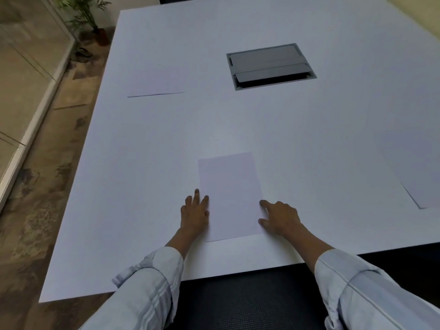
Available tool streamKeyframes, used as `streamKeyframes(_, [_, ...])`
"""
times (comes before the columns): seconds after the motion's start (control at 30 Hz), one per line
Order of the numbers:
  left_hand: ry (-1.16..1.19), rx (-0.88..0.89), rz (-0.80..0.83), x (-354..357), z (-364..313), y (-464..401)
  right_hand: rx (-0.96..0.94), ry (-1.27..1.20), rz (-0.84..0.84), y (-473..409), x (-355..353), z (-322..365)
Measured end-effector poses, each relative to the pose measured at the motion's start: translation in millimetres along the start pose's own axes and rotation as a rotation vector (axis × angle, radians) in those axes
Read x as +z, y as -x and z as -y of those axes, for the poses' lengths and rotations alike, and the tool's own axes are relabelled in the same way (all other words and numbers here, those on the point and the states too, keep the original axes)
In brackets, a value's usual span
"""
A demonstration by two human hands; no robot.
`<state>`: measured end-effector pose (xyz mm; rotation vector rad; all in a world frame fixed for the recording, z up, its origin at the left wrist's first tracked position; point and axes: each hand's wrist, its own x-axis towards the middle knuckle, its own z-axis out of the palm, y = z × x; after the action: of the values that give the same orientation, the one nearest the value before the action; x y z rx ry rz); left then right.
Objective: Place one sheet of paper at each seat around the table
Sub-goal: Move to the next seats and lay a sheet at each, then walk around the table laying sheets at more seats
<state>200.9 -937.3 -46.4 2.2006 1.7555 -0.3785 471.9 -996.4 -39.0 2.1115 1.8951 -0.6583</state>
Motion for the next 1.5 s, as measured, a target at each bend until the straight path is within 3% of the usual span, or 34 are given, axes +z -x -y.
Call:
streamKeyframes(0.43, [-0.049, 0.024, 0.086, 1, 2, 8, -0.033, 0.090, -0.031, 2, 5, -2])
streamKeyframes(0.8, [-0.088, 0.084, -0.139, -59, 41, 69, -0.189, 0.305, -0.227, 19, -58, 43])
streamKeyframes(1.27, [-0.043, -0.042, -0.328, -123, 255, 180, -0.473, 0.322, -0.375, 52, -90, 286])
streamKeyframes(1.5, [0.071, 0.030, -0.429, -145, 392, 202, -0.362, 0.390, -0.354, 36, -87, 383])
